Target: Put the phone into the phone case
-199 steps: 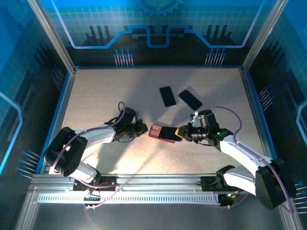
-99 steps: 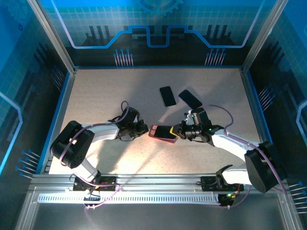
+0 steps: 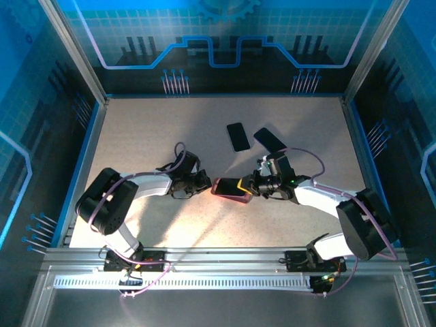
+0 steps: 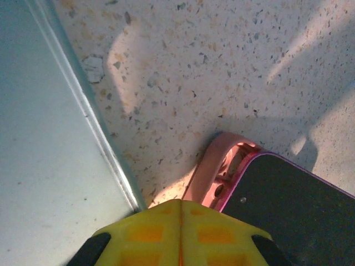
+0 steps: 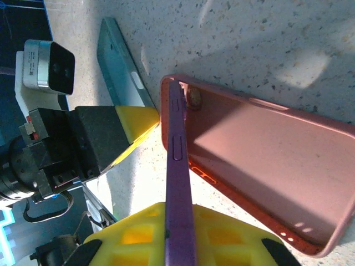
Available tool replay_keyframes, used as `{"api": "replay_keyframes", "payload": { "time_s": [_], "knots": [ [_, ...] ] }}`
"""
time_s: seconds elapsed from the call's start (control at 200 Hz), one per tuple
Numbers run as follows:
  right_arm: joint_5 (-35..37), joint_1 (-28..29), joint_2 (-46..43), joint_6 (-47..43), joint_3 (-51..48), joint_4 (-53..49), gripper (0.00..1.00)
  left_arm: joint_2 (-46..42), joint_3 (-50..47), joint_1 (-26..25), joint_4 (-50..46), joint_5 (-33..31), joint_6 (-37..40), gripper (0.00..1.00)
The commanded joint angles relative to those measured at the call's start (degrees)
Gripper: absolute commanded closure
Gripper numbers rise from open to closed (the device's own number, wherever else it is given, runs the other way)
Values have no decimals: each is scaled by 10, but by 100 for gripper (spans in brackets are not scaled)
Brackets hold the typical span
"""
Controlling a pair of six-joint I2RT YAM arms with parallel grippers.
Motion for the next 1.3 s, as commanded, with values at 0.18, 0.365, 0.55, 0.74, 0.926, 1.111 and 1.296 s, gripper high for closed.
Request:
{"api": "replay_keyframes", "payload": {
  "time_s": [0.18,0.365,0.55,0.74,0.926,1.111,1.296],
  "knots": [
    [-20,12,13,4,23,38,100,-16,9,8,-96,-27,52,92],
    [-23,16,32,8,21,53,100,-19,13,11,-117,-37,63,92],
    [-26,19,44,5,21,56,100,-25,22,11,-121,-38,63,92],
    [-26,20,48,5,18,56,100,-36,42,10,-138,-42,71,92],
    [-27,20,51,6,17,59,100,-28,64,10,-148,-41,78,92],
    [-28,20,54,8,18,61,100,-15,75,10,-151,-38,82,91],
    [-31,20,59,10,20,64,100,28,92,11,-175,-34,95,92]
  ]
}}
